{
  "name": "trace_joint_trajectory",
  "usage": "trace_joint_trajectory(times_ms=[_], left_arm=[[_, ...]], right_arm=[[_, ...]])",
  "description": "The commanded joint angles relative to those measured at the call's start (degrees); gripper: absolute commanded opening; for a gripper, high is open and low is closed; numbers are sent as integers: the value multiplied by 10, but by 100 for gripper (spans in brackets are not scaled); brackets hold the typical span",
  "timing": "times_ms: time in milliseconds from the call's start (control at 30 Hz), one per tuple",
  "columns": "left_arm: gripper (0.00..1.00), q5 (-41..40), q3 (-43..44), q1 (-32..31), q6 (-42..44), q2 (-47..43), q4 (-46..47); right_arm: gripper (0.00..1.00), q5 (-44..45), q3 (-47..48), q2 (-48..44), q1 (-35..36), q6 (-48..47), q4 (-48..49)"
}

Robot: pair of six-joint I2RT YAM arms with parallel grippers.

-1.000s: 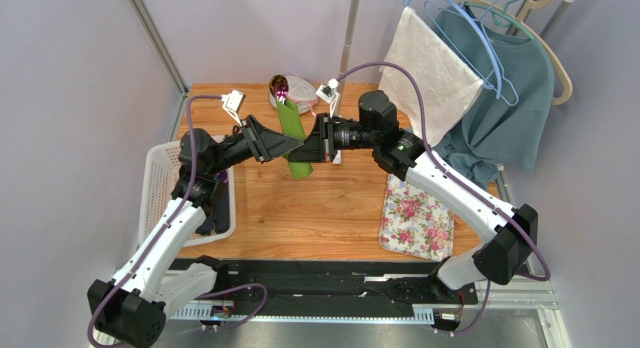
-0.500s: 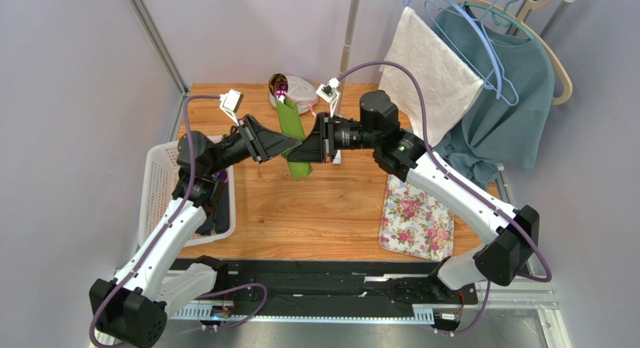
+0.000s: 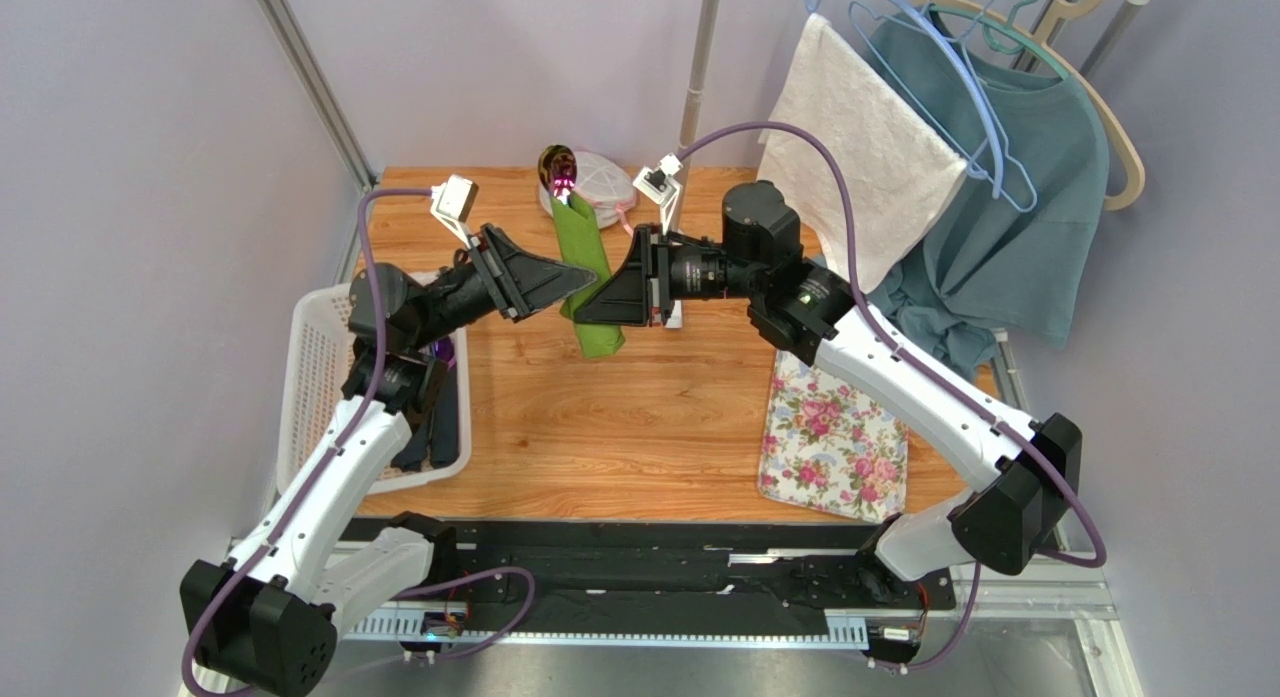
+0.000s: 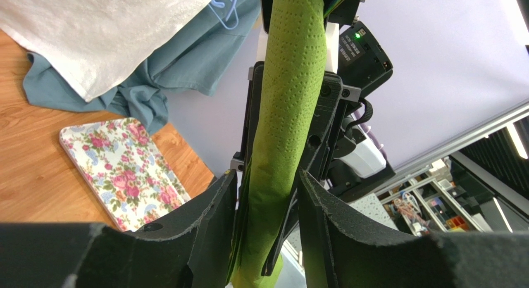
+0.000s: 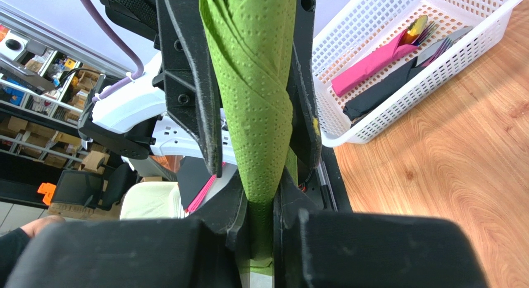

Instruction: Place the utensils on the paper napkin and roll it up

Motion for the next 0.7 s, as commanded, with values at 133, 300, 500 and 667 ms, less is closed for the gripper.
trace_joint_trajectory(times_ms=[133, 300, 500, 667], left_arm=[[45, -1, 3, 3, 8, 1, 2], [27, 7, -9, 3, 24, 2, -12], [0, 23, -27, 5, 24, 7, 16], [0, 52, -25, 23, 45, 1, 27]], right_arm=[[0, -4, 13, -23, 4, 9, 49], [0, -4, 20, -16, 4, 10, 53], [0, -4, 27, -11, 4, 0, 44], [25, -6, 22, -10, 4, -4, 36]])
